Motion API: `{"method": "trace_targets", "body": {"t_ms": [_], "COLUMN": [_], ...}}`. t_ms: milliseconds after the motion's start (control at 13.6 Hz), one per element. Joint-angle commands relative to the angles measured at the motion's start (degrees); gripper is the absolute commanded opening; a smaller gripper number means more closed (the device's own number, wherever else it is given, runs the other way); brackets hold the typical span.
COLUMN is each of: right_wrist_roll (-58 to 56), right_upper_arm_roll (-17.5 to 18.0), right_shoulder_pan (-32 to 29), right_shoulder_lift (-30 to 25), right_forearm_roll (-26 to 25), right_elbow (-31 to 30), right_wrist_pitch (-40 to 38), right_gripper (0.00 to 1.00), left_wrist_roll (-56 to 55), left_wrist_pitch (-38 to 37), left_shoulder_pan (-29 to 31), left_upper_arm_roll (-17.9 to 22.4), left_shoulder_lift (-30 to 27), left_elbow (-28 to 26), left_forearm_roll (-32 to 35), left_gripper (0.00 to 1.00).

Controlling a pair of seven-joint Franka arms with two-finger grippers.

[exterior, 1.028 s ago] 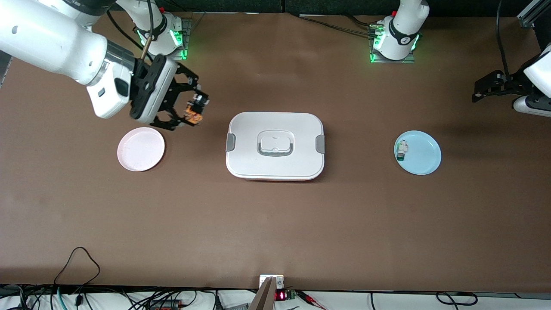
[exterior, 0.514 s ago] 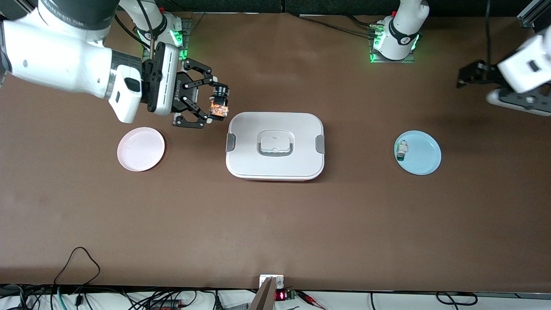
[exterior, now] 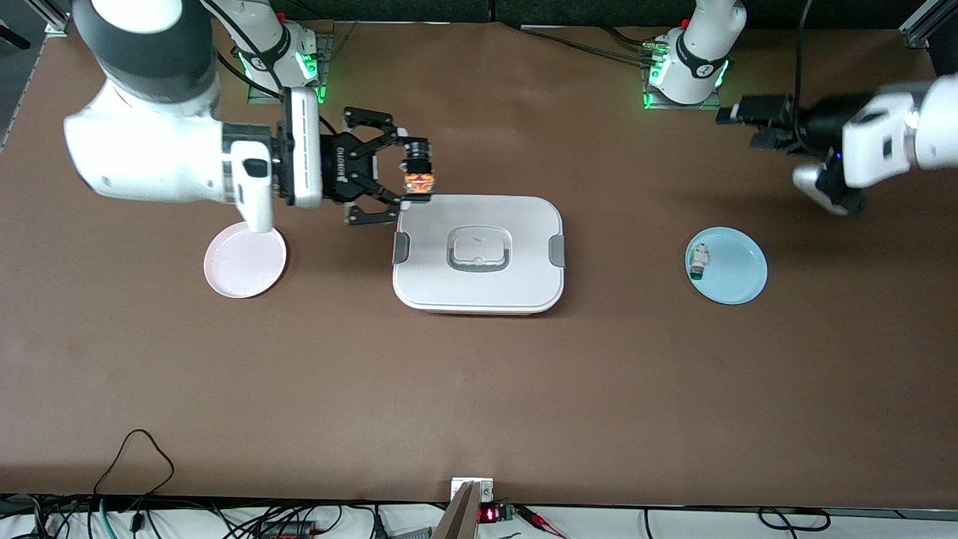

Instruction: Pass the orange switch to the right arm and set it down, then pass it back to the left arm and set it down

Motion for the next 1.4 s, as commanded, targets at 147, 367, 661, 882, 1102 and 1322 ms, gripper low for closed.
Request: {"method": "trace_targets", "body": {"t_ms": [147, 367, 661, 882, 1102, 1322], "right_wrist_roll": [-3.13, -2.7, -1.82, -1.64, 1.08, 1.09], "right_upper_arm_roll": [0.0, 0.0, 0.0, 0.0, 0.0, 0.0], "right_shoulder_pan": [5.58, 9.1, 11.22, 13.41, 14.21, 14.21], "right_shoulder_lift": [3.05, 4.28, 4.9, 5.17, 5.61, 5.52], "right_forearm_roll": [10.05, 13.84, 14.82, 14.91, 14.38, 14.64], "right_elbow": [0.04, 0.48, 0.66, 0.66, 0.66, 0.66], "right_wrist_pitch": [7.34, 12.88, 17.2, 24.82, 26.26, 26.26], "right_gripper": [0.41, 0.41, 0.41, 0.39, 0.39, 0.39], "left_wrist_roll": [-11.87, -11.88, -18.55, -21.11, -21.11, -19.8], "left_wrist_pitch": [3.43, 9.5, 23.29, 31.04, 39.03, 45.46], "left_shoulder_pan": [-0.32, -0.4, -0.32, -0.49, -0.58, -1.02], "left_upper_arm_roll": [-1.08, -2.21, -9.14, -13.37, -17.5, -21.03], "left_shoulder_lift": [2.22, 1.96, 0.11, 1.42, 2.91, 5.46], "left_elbow": [-4.44, -8.94, -12.9, -12.99, -12.99, -11.85], "left_forearm_roll": [-19.61, -26.68, -34.05, -38.2, -41.01, -42.51], "left_gripper": [1.0, 1.0, 1.0, 1.0, 1.0, 1.0]}}
